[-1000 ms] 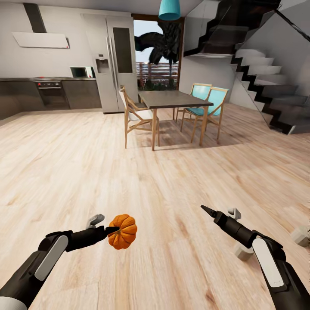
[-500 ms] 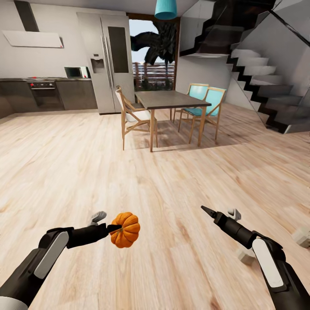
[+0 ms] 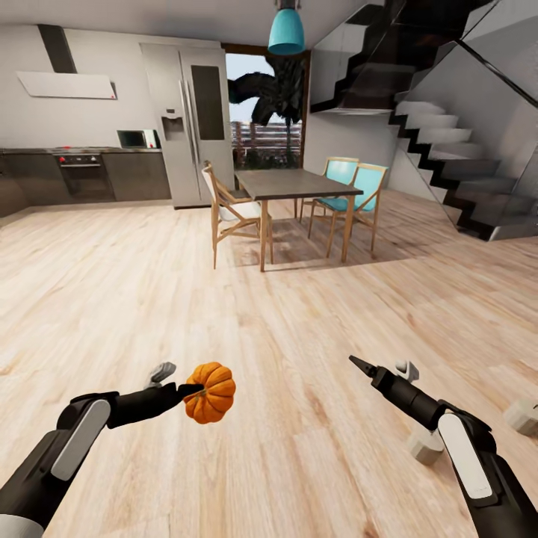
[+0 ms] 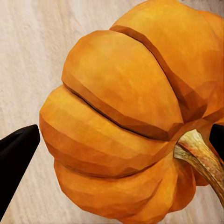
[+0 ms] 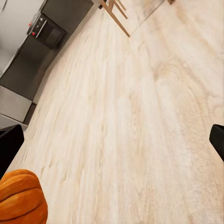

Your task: Place each of the two pumpkins and all three candles from the living room inside a cabinet in the living room (use any cabinet), then make sure every cabinet is closed, and position the cauldron so it is next to a table in the living room.

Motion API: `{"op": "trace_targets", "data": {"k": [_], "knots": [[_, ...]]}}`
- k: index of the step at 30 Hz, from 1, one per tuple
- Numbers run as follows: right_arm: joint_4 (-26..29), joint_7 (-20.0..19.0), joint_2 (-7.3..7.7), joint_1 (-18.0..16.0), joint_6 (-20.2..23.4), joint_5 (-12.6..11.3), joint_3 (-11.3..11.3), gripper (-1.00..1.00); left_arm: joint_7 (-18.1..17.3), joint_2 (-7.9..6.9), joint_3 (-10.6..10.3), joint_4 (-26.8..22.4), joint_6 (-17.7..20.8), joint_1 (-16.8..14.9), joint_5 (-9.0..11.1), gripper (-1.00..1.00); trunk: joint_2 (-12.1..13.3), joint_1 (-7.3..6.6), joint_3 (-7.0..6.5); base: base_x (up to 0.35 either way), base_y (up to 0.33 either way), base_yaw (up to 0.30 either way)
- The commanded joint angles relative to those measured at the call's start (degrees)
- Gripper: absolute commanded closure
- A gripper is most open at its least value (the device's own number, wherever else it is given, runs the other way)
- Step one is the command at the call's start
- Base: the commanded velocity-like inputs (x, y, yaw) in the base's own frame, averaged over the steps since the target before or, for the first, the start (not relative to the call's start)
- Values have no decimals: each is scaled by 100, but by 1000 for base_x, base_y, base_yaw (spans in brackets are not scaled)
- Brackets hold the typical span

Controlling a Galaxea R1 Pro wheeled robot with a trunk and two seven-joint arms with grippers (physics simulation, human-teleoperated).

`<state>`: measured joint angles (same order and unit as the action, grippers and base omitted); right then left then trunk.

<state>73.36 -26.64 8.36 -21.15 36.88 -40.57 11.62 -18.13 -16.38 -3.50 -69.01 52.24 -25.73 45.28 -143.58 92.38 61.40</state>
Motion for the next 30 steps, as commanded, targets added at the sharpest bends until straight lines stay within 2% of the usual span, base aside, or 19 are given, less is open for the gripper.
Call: {"op": "trace_targets", "data": {"k": [1, 15, 22, 24, 30], "knots": [[5, -7, -1, -3, 41, -21, 11, -100, -29, -7, 11, 0, 14, -3, -20, 100, 0, -3, -18, 0, 0, 0], [-43, -5, -2, -3, 39, -21, 9, -100, -24, -14, 51, -1, 26, -3, -14, 100, 18, -39, -328, 0, 0, 0], [-14, 22, -1, -3, 111, -110, 18, -100, -28, -6, 59, -6, 215, -3, -24, 100, 28, -58, -467, 0, 0, 0], [-39, 20, -1, -3, 121, -115, 11, -100, -33, -9, 67, -7, 228, -3, -21, 100, 30, -63, -495, 0, 0, 0], [-50, 11, -1, -3, 134, -118, 8, -100, -48, -14, 158, -14, 234, -3, -20, 100, 30, -63, -440, 0, 0, 0]]}}
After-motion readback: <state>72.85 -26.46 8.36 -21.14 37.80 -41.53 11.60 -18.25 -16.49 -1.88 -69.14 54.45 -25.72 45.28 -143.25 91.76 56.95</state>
